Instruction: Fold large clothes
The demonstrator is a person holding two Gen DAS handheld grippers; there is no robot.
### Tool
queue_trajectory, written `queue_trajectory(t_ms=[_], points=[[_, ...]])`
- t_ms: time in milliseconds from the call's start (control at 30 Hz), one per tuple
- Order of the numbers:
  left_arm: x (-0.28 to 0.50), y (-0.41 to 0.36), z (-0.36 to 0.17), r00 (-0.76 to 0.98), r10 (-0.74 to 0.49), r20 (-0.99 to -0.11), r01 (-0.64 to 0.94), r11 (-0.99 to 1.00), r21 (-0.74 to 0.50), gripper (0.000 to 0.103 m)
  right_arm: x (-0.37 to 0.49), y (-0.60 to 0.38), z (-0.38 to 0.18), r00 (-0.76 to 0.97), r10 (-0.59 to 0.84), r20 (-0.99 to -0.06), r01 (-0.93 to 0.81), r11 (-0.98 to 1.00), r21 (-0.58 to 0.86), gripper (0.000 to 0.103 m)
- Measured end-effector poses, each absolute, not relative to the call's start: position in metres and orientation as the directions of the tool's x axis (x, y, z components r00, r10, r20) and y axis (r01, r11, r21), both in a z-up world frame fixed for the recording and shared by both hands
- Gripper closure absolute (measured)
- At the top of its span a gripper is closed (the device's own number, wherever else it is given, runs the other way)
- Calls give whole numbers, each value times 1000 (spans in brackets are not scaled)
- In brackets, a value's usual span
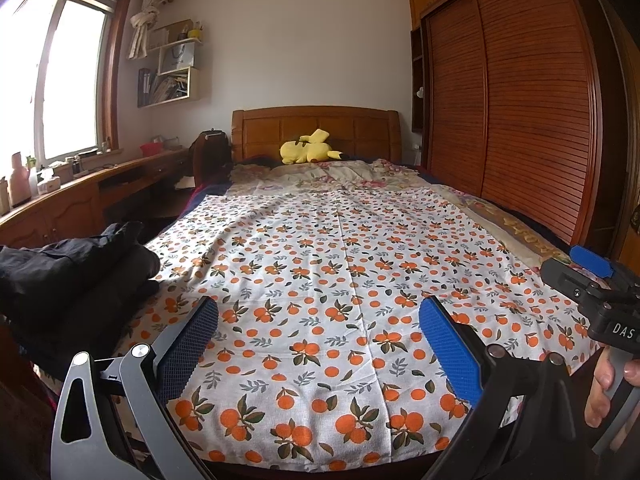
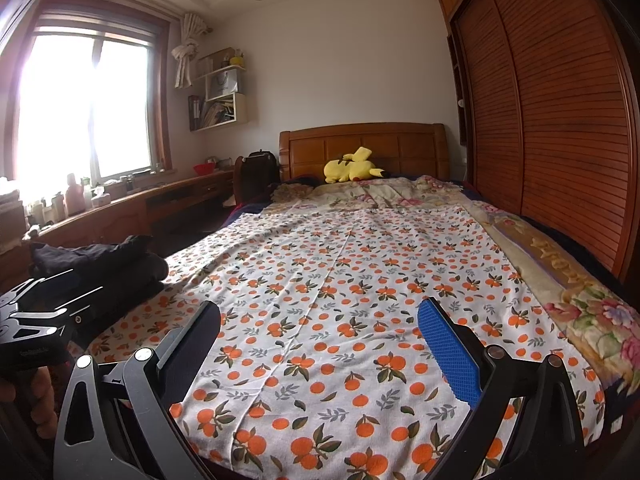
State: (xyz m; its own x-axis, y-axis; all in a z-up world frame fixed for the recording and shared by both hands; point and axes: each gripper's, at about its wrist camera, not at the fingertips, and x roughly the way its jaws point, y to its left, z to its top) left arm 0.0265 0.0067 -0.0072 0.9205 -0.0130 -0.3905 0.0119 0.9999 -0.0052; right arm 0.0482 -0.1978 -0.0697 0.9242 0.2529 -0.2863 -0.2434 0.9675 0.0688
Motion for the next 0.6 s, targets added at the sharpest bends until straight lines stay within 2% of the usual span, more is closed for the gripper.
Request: queue_trajectory(t_ms=[600], points=[[27, 7, -8, 920, -10, -391, 9, 1000, -5, 2, 49, -196, -74, 925, 248, -289, -238, 969, 72, 8]])
